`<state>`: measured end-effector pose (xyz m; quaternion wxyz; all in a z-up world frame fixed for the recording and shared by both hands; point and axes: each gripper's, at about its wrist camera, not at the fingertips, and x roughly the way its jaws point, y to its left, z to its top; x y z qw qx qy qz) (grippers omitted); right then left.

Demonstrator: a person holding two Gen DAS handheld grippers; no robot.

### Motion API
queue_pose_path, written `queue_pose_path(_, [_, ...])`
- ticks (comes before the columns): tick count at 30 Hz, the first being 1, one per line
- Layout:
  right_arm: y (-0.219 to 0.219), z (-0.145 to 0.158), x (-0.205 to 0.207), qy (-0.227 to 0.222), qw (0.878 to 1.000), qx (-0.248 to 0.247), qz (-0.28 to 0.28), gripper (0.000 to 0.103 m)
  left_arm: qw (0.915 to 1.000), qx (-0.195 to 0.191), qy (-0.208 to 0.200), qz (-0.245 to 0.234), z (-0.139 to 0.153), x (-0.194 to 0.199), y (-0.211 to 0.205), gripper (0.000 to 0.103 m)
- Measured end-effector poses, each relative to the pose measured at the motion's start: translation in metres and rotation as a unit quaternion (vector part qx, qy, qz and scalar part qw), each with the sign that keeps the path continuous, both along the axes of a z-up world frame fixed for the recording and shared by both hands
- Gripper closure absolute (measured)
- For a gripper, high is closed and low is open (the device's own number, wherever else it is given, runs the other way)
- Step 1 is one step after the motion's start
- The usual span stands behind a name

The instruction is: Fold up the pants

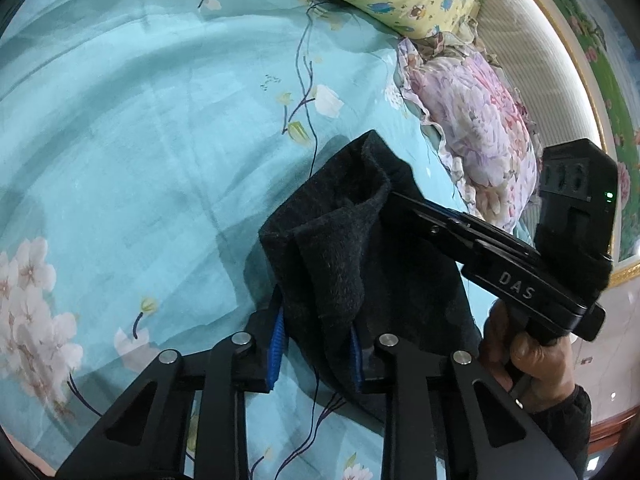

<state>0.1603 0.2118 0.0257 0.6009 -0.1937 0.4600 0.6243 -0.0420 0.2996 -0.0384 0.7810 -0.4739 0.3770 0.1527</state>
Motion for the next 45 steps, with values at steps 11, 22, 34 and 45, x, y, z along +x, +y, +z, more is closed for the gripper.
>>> queue_pose_path(11, [-0.050, 0.042, 0.000, 0.021, 0.995, 0.080, -0.063, 0.081, 0.9973, 0.054, -0.041, -0.029, 0.054, -0.003, -0.025, 0.086])
queue_pose_path(22, [-0.142, 0.085, 0.010, 0.055, 0.970, 0.186, -0.148, 0.081, 0.9843, 0.105, -0.103, -0.098, 0.124, 0.007, -0.086, 0.086])
queue_pose_path(34, [-0.236, 0.097, 0.019, 0.073, 0.945, 0.243, -0.208, 0.081, 0.9667, 0.130, -0.130, -0.178, 0.159, 0.021, -0.162, 0.086])
queue_pose_path(45, [-0.314, 0.081, 0.019, 0.084, 0.920, 0.275, -0.268, 0.081, 0.9491, 0.145, -0.129, -0.248, 0.163, 0.041, -0.230, 0.086])
